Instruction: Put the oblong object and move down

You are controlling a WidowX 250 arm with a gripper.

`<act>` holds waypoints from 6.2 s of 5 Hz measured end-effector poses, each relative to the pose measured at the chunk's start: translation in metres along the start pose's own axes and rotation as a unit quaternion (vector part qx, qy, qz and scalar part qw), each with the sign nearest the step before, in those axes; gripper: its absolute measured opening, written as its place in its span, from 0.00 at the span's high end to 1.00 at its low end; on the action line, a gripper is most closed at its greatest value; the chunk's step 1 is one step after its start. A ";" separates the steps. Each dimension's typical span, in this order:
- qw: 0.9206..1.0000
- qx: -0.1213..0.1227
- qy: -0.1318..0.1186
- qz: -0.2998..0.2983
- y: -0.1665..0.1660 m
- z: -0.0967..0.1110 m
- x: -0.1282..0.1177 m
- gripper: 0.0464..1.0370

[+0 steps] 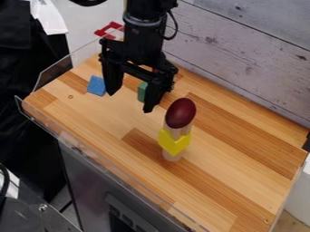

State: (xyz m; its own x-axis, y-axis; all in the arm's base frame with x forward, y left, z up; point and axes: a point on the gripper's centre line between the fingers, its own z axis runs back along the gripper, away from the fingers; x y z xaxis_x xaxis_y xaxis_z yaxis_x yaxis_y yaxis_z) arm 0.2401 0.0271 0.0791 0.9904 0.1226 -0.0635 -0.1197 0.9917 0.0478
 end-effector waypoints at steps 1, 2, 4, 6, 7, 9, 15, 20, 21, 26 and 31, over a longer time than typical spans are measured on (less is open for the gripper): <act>1.000 0.000 0.013 0.000 0.000 -0.006 -0.003 0.04; 1.000 -0.005 0.010 0.001 0.002 -0.005 -0.003 0.04; 1.000 0.001 -0.028 0.003 0.010 0.026 -0.007 0.04; 0.994 0.001 -0.100 -0.042 -0.022 0.086 -0.003 0.04; 0.993 -0.002 -0.101 -0.065 -0.038 0.090 -0.002 0.04; 0.993 -0.033 -0.073 -0.082 -0.059 0.069 0.006 0.04; 0.997 -0.038 -0.009 -0.064 -0.072 0.023 -0.005 0.04; 0.998 -0.050 0.008 -0.020 -0.065 0.006 0.002 0.04; 0.998 -0.055 0.009 -0.016 -0.063 0.005 0.003 0.10; 0.997 -0.070 0.027 -0.009 -0.061 0.004 0.000 0.44; 0.994 -0.058 -0.028 0.091 0.004 0.039 0.016 0.44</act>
State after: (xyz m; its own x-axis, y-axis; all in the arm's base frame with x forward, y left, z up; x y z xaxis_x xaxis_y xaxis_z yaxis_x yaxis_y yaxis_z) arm 0.2584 0.0314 0.1174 0.9535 0.3011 -0.0085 -0.3011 0.9516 -0.0625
